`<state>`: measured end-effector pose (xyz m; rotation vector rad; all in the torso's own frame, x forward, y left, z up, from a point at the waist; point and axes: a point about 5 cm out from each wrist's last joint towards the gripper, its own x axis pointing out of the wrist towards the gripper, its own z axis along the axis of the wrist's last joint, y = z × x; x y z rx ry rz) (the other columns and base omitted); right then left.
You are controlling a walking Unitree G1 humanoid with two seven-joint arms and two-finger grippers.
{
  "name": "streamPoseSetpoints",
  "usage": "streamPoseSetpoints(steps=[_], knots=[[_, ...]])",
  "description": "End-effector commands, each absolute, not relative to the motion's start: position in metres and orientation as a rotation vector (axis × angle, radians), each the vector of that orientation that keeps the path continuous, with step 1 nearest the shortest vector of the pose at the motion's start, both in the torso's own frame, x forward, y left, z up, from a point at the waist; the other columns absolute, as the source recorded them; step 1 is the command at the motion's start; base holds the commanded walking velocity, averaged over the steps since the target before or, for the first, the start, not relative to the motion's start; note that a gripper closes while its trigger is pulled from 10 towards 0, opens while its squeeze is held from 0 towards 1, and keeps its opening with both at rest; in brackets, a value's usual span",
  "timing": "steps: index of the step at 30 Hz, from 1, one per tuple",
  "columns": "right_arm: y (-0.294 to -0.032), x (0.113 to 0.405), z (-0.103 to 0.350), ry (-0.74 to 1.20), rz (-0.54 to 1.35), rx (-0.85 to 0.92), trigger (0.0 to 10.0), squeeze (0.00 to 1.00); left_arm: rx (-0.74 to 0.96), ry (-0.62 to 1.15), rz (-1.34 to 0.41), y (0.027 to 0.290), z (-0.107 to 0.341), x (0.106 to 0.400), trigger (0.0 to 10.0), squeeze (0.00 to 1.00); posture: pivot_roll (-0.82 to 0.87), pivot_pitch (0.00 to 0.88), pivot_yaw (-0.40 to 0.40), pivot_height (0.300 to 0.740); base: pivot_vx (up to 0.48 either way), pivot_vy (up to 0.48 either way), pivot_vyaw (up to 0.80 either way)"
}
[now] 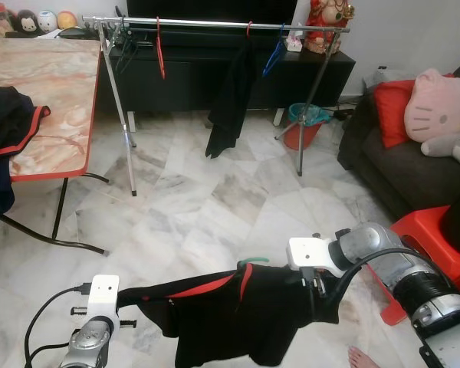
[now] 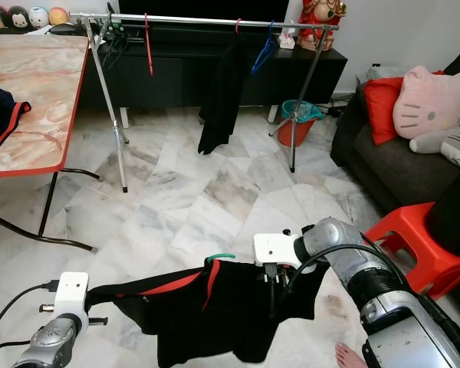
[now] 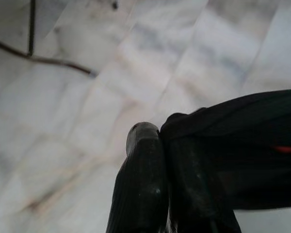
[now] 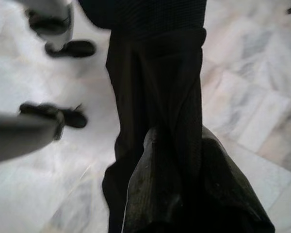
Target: Hang hanger
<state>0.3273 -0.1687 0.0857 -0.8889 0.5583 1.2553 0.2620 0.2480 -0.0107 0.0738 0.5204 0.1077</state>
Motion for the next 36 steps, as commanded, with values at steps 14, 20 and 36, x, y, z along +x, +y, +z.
streamPoseSetpoints(steps=[14, 20, 36], knots=[[-0.101, 0.346, 0.077, 0.465, 0.963, -0.666, 0.0, 0.0, -0.099, 0.238, -0.44, 0.205, 0.051, 0.296, 10.0, 0.0, 0.09, 0.03, -0.136, 0.74, 0.0, 0.0, 0.0], [-0.079, 0.346, 0.073, 0.455, 0.895, -0.606, 0.0, 0.0, -0.115, 0.203, -0.61, 0.188, 0.068, 0.293, 10.0, 0.0, 0.11, 0.023, -0.137, 0.74, 0.0, 0.0, 0.0], [-0.044, 0.36, 0.099, 0.253, 0.628, -0.229, 0.0, 0.0, -0.046, 0.325, -0.818, 0.169, 0.079, 0.27, 10.0, 0.0, 0.14, 0.0, -0.108, 0.74, 0.0, 0.0, 0.0]])
